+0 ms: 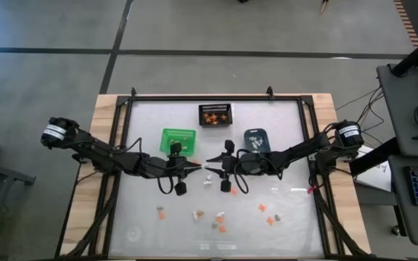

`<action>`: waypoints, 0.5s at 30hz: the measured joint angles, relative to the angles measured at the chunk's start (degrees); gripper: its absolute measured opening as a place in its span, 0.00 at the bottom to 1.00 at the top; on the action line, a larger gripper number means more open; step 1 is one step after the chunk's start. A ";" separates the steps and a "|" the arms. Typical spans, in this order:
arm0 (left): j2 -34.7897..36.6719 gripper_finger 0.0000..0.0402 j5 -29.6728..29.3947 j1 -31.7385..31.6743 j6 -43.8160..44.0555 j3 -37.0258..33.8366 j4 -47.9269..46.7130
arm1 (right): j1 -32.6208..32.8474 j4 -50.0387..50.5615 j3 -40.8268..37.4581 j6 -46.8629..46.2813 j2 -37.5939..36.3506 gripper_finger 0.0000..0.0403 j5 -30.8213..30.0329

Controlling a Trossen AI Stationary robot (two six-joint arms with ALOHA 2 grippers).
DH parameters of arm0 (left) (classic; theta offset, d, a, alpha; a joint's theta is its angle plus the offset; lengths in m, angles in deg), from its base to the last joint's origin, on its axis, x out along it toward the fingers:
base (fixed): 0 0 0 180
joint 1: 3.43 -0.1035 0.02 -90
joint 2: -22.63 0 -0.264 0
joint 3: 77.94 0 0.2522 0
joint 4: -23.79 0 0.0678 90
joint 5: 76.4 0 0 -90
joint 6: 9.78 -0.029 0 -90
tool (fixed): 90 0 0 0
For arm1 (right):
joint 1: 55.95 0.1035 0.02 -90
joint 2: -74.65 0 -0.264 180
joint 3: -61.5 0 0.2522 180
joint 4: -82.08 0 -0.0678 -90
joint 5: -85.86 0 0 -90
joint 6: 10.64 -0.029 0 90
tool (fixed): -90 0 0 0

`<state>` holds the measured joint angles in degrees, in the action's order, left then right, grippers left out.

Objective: Sort Halloween decoration
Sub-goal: Put the white skeleton toy into the blue bin

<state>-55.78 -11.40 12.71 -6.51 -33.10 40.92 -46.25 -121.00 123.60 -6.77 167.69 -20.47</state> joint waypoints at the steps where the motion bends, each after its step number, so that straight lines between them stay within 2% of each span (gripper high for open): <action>1: 0.00 0.00 -0.01 0.00 0.00 -0.01 0.01 | -0.12 -0.17 0.00 0.12 0.00 0.27 0.03; 8: -0.02 0.00 -0.14 0.00 -0.02 0.01 -0.04 | -0.41 -0.30 0.00 0.97 0.00 0.14 0.28; 15: -0.04 0.00 -0.04 0.07 -0.02 -0.01 -0.41 | -0.74 -0.28 0.00 2.19 0.00 0.03 3.10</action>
<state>-55.82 -11.44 12.78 -6.53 -33.11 40.51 -46.98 -121.28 123.60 -4.57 167.69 -17.37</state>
